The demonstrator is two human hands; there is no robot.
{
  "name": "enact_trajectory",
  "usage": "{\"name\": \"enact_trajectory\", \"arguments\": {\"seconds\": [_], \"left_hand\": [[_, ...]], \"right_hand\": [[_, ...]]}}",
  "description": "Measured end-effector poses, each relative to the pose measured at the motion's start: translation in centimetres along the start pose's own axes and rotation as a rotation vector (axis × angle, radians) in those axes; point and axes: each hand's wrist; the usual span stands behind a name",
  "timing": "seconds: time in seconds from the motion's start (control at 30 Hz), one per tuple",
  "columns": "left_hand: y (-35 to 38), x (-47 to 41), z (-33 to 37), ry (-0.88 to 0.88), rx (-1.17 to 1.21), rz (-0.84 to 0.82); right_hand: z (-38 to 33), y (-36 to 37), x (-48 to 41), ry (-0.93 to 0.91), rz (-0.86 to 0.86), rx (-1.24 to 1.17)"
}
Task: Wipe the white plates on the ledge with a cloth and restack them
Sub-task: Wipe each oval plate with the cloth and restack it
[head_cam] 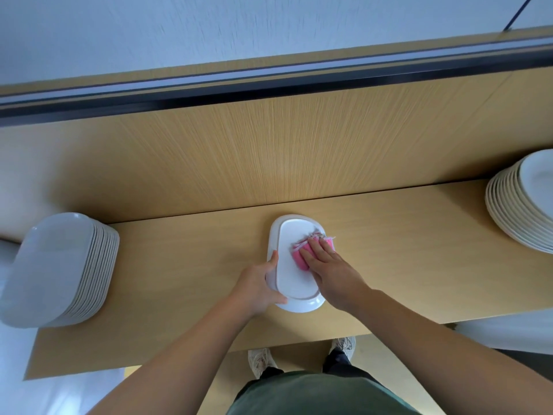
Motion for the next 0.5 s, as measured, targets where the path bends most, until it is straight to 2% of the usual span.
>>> {"name": "enact_trajectory", "arguments": {"seconds": [0.5], "left_hand": [[0.0,0.0,0.4,-0.014,0.047,-0.014]], "right_hand": [[-1.7,-3.0,-4.6,0.031,-0.017,0.074]]}}
Point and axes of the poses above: each hand's wrist, its own x-axis away from the middle knuckle, its own y-axis out of the palm, z = x × y, and after that the axes turned 1 degree about -y, right-handed
